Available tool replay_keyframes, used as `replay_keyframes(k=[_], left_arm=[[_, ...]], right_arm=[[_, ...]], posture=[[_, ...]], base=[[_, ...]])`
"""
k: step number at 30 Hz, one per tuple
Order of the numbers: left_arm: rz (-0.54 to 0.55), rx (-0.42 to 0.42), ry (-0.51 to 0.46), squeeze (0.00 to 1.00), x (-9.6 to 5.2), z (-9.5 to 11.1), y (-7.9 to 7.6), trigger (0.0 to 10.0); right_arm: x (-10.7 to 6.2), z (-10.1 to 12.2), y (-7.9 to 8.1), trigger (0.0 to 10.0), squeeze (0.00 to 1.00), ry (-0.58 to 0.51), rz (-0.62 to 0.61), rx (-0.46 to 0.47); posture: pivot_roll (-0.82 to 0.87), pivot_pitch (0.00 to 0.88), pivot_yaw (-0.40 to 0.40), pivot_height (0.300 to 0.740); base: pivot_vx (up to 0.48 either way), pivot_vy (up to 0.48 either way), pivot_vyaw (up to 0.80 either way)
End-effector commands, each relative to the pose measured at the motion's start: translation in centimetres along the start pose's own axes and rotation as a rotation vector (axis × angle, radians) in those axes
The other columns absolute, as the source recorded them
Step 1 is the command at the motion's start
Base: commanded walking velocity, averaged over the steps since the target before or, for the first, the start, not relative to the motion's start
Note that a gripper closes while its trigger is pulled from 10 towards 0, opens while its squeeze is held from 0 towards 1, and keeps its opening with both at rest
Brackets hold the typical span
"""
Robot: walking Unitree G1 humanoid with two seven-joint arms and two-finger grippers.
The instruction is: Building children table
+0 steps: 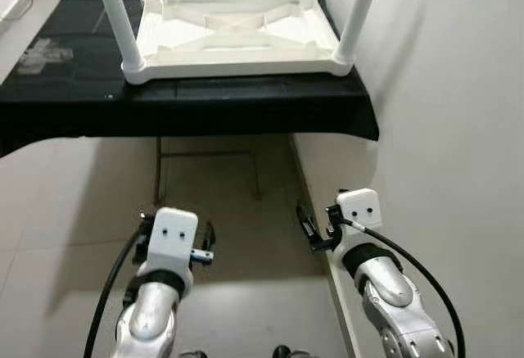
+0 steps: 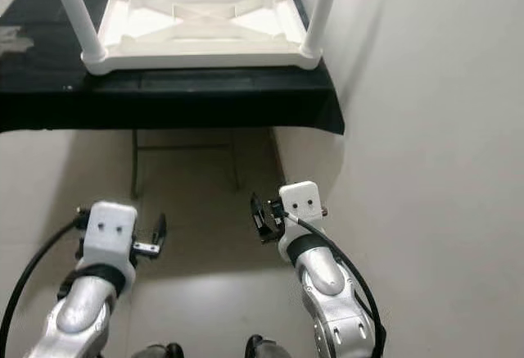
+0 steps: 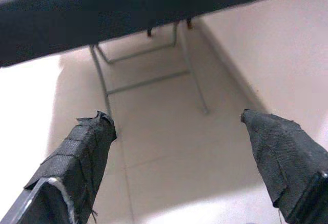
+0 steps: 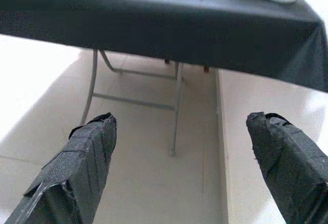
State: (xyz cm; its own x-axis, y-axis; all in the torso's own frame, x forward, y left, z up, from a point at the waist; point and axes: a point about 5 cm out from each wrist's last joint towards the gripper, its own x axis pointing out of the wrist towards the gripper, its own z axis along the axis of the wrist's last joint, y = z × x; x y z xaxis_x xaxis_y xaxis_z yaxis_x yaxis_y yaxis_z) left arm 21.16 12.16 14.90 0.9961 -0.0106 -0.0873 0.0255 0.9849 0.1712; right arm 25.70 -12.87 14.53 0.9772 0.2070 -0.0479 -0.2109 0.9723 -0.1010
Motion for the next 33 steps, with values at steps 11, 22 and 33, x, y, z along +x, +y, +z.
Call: replay_keyframes(k=[11, 22, 33], left_arm=[[-0.093, -0.026, -0.019, 0.0, -0.4, -1.5, -0.9, 10.0], [-0.109, -0.059, 0.017, 0.0, 0.3, -3.0, -1.5, 10.0], [-0.139, -0.08, 0.036, 0.0, 0.7, -3.8, -1.8, 10.0]], right_arm=[[0.3, -1.8, 1.4, 10.0, 0.0, 0.023, -0.005, 0.005], [0.7, -2.7, 1.5, 10.0, 0.0, 0.038, -0.022, 0.003], [0.8, -3.1, 1.4, 10.0, 0.0, 0.044, -0.032, 0.001]], posture=[[0.07, 0.013, -0.034, 0.74], [0.08, 0.0, -0.028, 0.74], [0.06, 0.0, -0.024, 0.74]], base=[[0.0, 0.0, 0.0], [0.0, 0.088, 0.0], [0.0, 0.43, 0.0]])
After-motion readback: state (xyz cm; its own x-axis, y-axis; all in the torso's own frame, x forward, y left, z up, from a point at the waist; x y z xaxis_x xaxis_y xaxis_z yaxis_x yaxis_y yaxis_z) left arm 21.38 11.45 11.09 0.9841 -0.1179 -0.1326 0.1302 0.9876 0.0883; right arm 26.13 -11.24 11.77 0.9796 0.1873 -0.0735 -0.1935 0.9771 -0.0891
